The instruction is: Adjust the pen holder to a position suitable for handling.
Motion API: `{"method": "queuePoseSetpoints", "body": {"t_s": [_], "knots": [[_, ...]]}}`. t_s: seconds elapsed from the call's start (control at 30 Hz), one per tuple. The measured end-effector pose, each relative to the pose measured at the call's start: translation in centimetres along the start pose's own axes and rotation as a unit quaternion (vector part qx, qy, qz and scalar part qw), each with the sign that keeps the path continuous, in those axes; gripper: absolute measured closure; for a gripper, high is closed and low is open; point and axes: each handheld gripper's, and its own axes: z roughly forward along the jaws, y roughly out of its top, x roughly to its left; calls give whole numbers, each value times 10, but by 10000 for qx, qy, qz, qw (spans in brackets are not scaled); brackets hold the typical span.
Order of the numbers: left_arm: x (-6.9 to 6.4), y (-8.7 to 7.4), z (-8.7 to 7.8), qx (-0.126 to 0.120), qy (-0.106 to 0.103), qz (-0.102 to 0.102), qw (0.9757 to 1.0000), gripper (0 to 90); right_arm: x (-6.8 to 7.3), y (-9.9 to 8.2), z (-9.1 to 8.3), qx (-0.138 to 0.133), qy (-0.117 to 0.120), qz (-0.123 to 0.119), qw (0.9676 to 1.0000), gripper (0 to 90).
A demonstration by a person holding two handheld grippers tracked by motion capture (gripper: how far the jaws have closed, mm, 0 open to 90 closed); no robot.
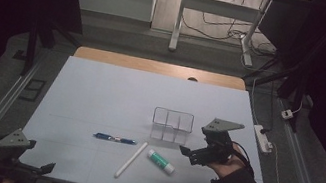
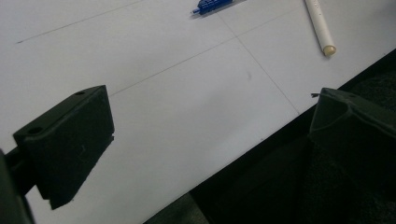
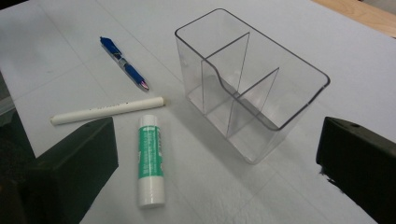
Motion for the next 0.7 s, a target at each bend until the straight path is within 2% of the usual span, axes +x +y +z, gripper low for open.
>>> {"method": "queuePoseSetpoints", "body": {"t_s": [0.17,0.33,0.43,0.7], "knots": [[0,0,0,5,-21,26,10000,5,10,-14,-11,-176,-240,0,9996,0],[0,-1,-1,-21,-44,9,10000,6,13,-34,-25,-406,-441,327,9977,0],[0,0,-1,-10,-42,28,10000,8,17,-47,-31,-419,-509,496,9966,0],[0,0,-1,-8,-51,29,10000,8,28,-78,-44,-256,-770,733,9940,0]]}}
